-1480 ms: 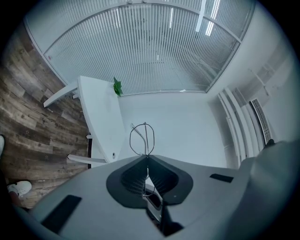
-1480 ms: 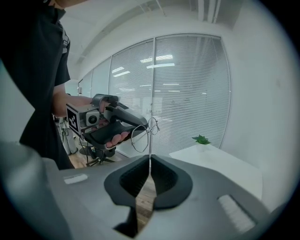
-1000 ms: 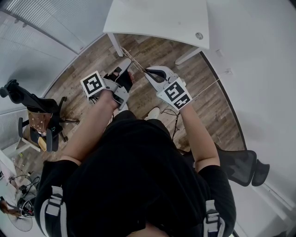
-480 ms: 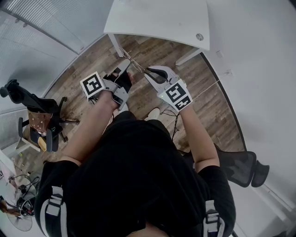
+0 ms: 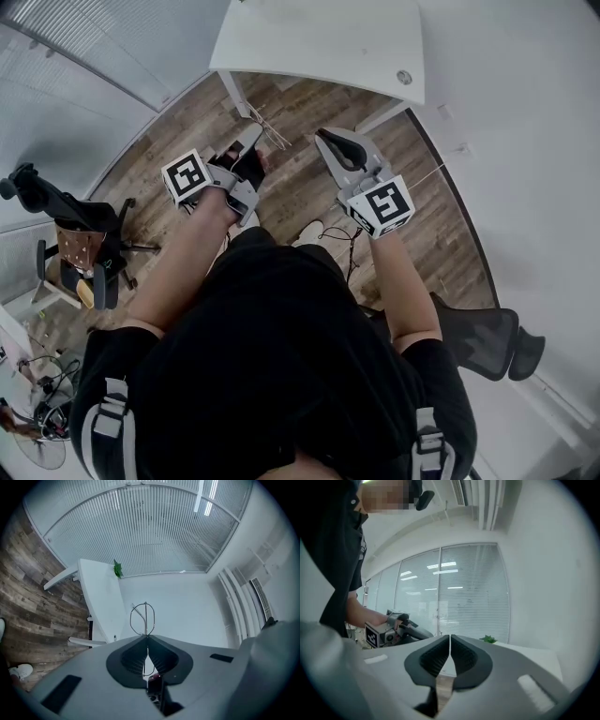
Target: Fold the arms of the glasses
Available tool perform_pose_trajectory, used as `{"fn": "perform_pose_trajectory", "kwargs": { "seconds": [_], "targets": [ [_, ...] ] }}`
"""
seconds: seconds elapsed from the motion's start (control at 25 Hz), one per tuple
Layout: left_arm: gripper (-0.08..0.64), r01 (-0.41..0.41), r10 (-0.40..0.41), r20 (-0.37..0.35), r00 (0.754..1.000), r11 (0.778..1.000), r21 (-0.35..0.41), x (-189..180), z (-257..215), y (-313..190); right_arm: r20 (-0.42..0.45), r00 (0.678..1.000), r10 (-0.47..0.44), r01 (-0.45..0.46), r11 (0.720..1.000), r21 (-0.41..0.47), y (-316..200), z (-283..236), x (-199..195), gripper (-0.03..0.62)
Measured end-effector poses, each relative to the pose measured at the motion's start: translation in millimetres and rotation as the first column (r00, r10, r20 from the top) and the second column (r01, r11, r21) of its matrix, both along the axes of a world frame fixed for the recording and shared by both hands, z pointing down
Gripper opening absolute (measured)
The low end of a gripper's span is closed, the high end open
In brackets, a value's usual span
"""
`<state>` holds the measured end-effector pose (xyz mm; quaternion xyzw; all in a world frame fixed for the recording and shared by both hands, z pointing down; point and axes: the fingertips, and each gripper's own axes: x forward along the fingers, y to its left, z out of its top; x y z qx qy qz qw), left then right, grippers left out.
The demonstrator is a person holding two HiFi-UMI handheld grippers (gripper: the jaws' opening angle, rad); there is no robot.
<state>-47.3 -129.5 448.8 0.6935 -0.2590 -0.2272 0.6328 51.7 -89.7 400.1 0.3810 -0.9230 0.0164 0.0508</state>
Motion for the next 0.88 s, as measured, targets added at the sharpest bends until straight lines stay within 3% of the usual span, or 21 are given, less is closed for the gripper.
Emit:
{"fn": "perform_pose_trajectory", "kwargs": {
  "seconds": [0.16,0.44,0.88],
  "targets": [
    [0.012,-0.012,0.012,-0.009,1.0,1.0,0.002,1,0,-2,0.07,0.995,0.077,-0.08,0.996,0.036,-2,-15,8,0.011],
    [0.012,-0.036,0.036,-0.012,0.999,0.999,-0.005,5,2,-4,0.083,0.984,0.156,-0.16,0.987,0.035,-6,-6,10,0.011],
    [0.012,-0.049,0.049,-0.004,0.999,0.999,-0.01,9,5,-8,0.099,0.981,0.164,-0.166,0.986,0.013,-11,-1,13,0.011]
  ]
}}
